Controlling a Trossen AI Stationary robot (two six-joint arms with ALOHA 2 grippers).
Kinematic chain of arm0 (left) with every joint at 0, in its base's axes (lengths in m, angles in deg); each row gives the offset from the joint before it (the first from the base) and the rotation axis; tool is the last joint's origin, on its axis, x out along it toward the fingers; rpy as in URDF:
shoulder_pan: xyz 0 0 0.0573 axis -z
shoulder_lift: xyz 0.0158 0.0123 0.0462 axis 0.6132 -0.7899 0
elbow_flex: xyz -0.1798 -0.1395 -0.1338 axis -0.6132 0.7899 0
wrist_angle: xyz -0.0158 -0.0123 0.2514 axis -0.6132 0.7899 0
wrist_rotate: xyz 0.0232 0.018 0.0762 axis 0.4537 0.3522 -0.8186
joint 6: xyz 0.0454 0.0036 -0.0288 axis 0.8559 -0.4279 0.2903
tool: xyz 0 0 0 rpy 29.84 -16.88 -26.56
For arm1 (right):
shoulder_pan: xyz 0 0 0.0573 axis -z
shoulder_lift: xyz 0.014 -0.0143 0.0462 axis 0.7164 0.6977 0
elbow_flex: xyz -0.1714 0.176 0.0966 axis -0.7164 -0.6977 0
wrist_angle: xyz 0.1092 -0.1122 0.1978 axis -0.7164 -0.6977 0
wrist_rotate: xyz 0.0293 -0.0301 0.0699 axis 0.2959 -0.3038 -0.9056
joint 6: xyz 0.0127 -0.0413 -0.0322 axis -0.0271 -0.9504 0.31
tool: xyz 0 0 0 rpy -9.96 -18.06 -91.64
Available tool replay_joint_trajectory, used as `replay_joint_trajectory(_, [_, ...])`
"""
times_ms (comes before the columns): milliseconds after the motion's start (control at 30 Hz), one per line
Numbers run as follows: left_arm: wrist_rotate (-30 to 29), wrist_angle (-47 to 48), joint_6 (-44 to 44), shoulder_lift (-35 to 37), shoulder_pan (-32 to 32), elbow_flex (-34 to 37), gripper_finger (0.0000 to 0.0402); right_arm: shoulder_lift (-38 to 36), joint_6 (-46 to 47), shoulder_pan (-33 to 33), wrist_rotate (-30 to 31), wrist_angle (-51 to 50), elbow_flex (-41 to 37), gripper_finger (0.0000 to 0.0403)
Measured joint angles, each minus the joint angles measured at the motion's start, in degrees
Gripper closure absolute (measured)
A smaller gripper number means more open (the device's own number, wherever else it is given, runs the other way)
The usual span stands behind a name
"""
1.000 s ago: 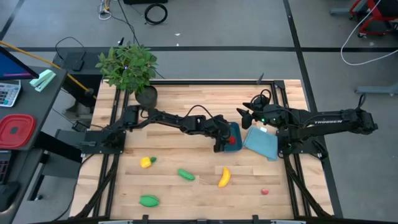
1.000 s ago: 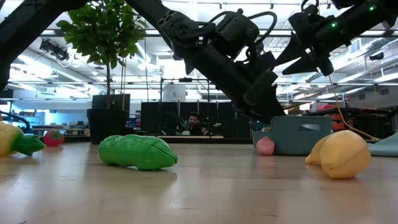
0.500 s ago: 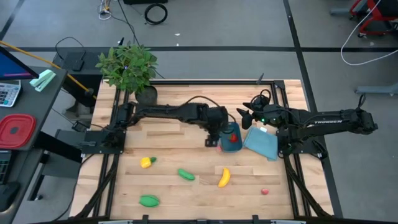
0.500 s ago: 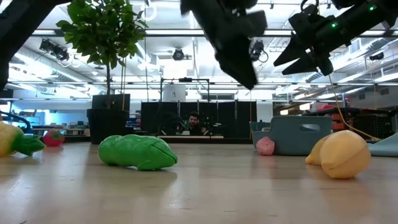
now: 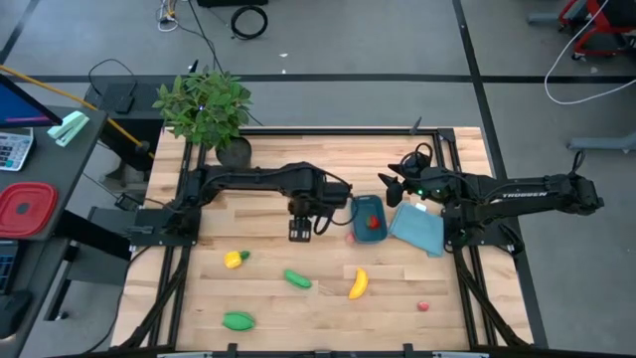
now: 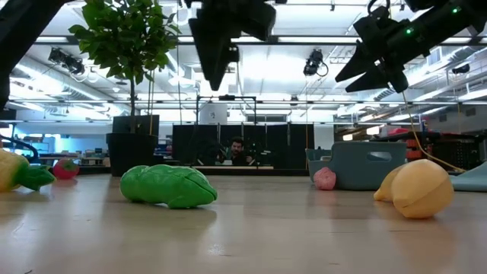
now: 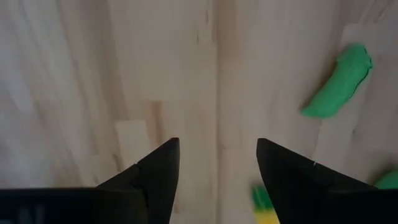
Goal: Pick and placing Produce into tupperware
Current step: Put the green peas into the blue bin
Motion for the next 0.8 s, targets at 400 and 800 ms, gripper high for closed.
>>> replay_joint_trajectory(400, [8.06, -10.08, -0.64, 5.05, 7.47, 19.68, 0.0221, 0.03, 4.22, -1.00, -1.88, -5.53, 0.00, 0.0165])
replay_joint_trajectory(800, [7.97, -23.55, -0.16, 4.82, 16.01, 29.58, 0.0228, 0.03, 6.11, -2.43, -1.51, -6.51, 0.00, 0.0165])
